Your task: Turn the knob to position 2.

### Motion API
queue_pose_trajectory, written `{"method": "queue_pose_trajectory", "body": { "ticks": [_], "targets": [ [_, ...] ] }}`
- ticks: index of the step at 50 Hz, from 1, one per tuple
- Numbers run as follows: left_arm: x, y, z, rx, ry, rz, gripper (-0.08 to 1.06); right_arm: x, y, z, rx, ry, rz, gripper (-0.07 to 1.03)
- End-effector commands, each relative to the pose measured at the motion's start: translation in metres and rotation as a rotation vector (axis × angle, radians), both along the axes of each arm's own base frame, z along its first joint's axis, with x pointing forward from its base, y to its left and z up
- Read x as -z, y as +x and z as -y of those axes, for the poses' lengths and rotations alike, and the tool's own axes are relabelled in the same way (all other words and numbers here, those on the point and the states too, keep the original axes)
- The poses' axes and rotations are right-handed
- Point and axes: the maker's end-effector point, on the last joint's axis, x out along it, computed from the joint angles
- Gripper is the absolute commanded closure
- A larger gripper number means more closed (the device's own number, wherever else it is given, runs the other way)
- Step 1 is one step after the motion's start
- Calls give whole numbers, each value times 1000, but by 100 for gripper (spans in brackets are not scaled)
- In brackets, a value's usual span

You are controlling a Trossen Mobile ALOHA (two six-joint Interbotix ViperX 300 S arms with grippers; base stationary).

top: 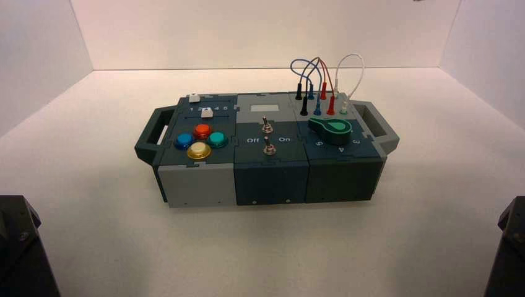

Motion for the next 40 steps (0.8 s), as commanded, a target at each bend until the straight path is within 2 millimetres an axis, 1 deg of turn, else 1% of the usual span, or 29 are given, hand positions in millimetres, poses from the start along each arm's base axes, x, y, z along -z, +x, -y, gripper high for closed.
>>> {"method": "queue_pose_trajectory", "body": {
  "ticks": [1,10,24,30,34,40],
  "targets": [
    [-3,-4,15,62,23,-65,101,-10,5,-3,-2,12,13,99],
    [19,-17,47,192,63,-182,101,-8,6,-1,-3,-9,18,99],
    [59,-27,94,346,160,-335,101,-8,9,9,19,-46,27,99],
    [71,-27,114,416,214,-362,101,-9,9,10,16,-63,28,99],
    [77,-25,123,445,242,-374,101,-9,9,11,14,-73,28,99],
    [83,-17,136,487,286,-376,101,-11,9,13,12,-85,40,99]
  ]
}}
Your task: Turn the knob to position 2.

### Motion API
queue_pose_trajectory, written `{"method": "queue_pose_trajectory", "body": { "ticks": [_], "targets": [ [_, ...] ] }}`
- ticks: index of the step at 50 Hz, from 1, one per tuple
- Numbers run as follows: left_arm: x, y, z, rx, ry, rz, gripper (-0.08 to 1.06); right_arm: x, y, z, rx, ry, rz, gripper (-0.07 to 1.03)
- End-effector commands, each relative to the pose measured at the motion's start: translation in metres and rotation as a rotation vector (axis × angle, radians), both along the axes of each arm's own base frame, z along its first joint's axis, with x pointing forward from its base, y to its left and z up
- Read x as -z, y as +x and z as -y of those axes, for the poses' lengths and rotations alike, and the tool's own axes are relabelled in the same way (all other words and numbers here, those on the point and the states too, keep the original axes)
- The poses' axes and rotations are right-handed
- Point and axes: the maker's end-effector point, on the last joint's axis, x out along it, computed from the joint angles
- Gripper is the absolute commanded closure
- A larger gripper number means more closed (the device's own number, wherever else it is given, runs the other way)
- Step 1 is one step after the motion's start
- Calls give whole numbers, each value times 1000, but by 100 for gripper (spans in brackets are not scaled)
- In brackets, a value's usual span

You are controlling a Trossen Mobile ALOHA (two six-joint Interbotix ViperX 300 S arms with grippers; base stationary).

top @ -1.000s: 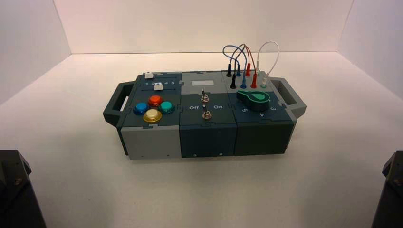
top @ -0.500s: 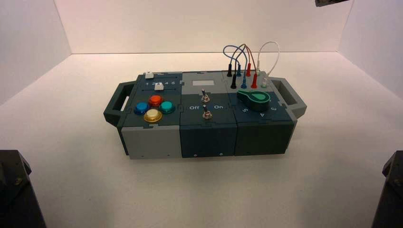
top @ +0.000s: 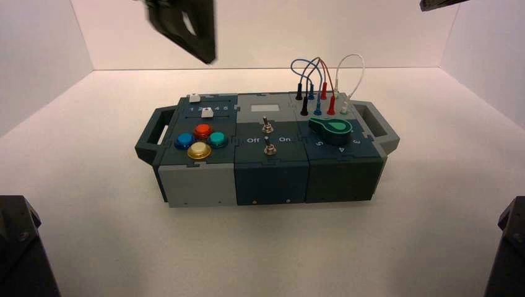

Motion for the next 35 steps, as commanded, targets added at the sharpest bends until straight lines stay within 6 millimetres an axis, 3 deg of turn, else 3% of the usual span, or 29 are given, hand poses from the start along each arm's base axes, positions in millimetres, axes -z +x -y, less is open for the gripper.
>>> {"method": "queue_pose_trajectory", "body": {
  "ticks": [1,23,35],
  "targets": [
    [-8,14,18,45,2,35,101,-17,6,0,3,3,47,99],
    [22,37,51,251,118,42,101,-24,5,10,42,9,98,99],
    [42,33,80,365,167,15,101,-26,6,11,51,23,116,99]
  ]
}}
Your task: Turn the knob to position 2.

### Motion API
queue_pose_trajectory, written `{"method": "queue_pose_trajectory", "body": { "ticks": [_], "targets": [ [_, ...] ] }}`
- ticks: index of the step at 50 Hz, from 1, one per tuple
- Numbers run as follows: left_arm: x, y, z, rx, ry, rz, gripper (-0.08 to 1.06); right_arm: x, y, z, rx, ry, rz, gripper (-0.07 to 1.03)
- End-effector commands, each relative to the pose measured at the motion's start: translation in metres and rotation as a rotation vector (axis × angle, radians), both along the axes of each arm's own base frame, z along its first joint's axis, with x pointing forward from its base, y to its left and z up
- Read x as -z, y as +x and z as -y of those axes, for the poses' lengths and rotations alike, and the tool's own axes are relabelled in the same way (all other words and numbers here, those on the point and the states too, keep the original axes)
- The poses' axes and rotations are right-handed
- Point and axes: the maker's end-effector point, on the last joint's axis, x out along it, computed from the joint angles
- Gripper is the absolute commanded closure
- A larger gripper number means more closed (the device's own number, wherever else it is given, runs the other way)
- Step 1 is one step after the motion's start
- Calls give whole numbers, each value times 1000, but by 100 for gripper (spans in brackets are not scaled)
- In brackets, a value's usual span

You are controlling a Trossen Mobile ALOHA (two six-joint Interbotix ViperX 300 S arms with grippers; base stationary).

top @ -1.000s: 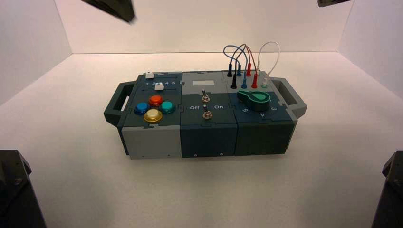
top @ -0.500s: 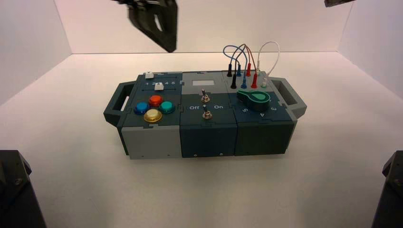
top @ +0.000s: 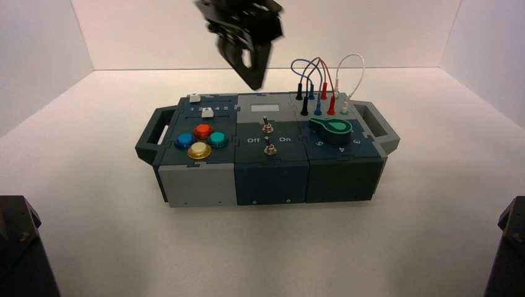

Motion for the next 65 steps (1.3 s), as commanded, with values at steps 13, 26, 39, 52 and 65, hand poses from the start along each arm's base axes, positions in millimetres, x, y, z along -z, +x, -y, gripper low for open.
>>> {"method": "queue_pose_trajectory", "body": {
  "ticks": [13,26,39,52,65],
  "targets": [
    [5,-9,43,127,27,-12,101,-7,5,3,24,14,20,99],
    [16,-5,51,142,47,-23,101,-7,5,4,27,14,21,99],
    [29,0,59,162,67,-32,101,-9,4,4,26,17,32,99],
    [31,6,68,174,67,-28,101,-8,3,4,26,17,30,99],
    [34,8,70,179,73,-33,101,-8,4,4,26,17,32,99]
  ]
}}
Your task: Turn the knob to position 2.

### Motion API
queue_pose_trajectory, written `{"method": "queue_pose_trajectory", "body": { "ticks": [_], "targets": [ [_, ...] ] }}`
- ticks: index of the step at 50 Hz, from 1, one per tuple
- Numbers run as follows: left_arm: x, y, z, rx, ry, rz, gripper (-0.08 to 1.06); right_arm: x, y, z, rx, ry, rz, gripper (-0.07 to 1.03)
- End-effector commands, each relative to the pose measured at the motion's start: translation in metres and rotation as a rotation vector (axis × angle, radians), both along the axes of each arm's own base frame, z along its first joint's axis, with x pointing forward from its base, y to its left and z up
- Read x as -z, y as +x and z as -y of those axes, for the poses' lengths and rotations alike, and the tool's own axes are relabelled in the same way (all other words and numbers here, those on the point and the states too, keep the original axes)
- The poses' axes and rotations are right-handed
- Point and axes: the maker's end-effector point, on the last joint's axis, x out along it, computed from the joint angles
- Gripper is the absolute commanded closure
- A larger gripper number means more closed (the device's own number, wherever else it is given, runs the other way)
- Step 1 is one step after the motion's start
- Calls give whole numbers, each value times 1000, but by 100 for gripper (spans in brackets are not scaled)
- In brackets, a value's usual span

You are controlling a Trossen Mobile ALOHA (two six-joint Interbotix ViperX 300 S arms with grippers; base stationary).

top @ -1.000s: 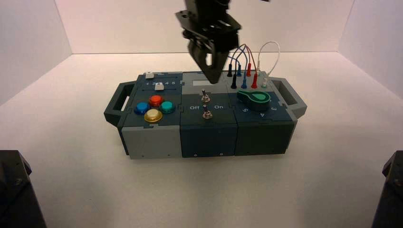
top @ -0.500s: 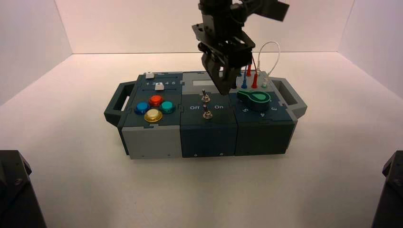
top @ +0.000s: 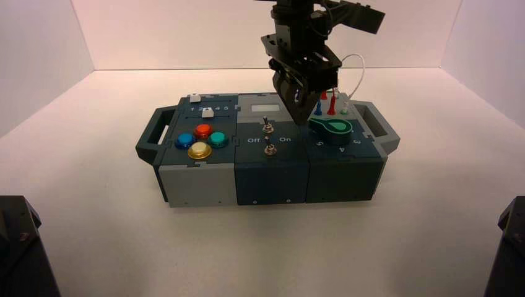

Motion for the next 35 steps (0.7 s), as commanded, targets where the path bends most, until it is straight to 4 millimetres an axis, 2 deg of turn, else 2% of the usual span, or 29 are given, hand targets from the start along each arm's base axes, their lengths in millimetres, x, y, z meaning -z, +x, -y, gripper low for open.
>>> {"method": "queue_pose_trajectory", "body": {
  "ticks": [1,35],
  "targets": [
    [-14,6,9,11,-34,27,101,-7,4,0,9,11,19,99],
    [-5,15,21,26,-23,30,101,-9,3,1,9,14,30,99]
  ]
}}
